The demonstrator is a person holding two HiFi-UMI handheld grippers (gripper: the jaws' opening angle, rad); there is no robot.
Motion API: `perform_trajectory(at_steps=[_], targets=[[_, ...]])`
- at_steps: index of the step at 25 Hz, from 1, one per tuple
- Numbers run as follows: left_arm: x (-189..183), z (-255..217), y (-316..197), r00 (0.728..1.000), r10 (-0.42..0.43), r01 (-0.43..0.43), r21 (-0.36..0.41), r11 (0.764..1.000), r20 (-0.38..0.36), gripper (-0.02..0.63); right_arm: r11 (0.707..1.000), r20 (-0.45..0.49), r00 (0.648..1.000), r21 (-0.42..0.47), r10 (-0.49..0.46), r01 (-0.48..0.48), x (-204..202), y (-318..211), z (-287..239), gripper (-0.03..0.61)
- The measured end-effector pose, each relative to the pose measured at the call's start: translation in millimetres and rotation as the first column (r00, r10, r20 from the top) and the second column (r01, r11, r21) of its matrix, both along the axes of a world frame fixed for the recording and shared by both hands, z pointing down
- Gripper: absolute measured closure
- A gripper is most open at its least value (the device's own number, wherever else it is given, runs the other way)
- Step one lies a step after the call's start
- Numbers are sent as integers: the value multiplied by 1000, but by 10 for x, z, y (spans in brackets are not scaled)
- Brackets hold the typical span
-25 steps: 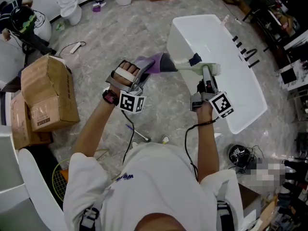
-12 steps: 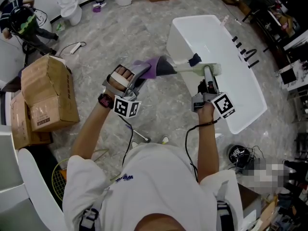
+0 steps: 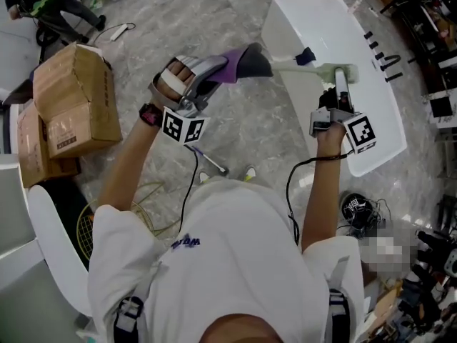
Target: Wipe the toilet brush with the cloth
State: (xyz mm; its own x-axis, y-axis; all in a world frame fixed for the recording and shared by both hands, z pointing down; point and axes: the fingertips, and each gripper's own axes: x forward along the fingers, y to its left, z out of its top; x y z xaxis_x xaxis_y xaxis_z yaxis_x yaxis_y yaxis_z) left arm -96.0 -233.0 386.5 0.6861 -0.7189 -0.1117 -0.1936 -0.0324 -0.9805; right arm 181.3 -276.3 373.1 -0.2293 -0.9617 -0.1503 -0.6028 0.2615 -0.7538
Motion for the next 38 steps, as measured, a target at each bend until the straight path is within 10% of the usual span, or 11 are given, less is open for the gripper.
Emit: perform_trajectory(at_steps=[14, 17, 18, 22, 25, 33, 38], targets=[[-199, 395, 310, 994, 15, -38, -205, 978, -111, 488, 991, 39, 998, -122, -50, 54, -112, -42, 632, 425], [-425, 529, 218, 994, -54, 27, -258, 966, -98, 470, 987, 130, 989, -155, 67, -47, 251, -33, 795, 426], [-697, 611, 124, 988, -129, 100, -279, 955, -86, 570, 977, 164, 974, -168, 159, -131, 625, 3, 856, 428], [-2174, 913, -162, 897, -443, 413, -364, 835, 2, 575, 916, 55, 929, -197, 365, -348, 1938, 287, 886, 440], [-2587, 945, -267, 850, -526, 489, -374, 788, 4, 575, 894, 19, 907, -173, 422, -412, 2282, 439, 761, 440], [-2128, 795, -387, 861, -506, 454, -376, 808, -47, 574, 916, -44, 926, -140, 374, -376, 1899, 407, 725, 437], [-1693, 735, -428, 868, -476, 373, -446, 814, -142, 574, 950, -269, 923, -72, 275, -304, 1317, 267, 504, 437]])
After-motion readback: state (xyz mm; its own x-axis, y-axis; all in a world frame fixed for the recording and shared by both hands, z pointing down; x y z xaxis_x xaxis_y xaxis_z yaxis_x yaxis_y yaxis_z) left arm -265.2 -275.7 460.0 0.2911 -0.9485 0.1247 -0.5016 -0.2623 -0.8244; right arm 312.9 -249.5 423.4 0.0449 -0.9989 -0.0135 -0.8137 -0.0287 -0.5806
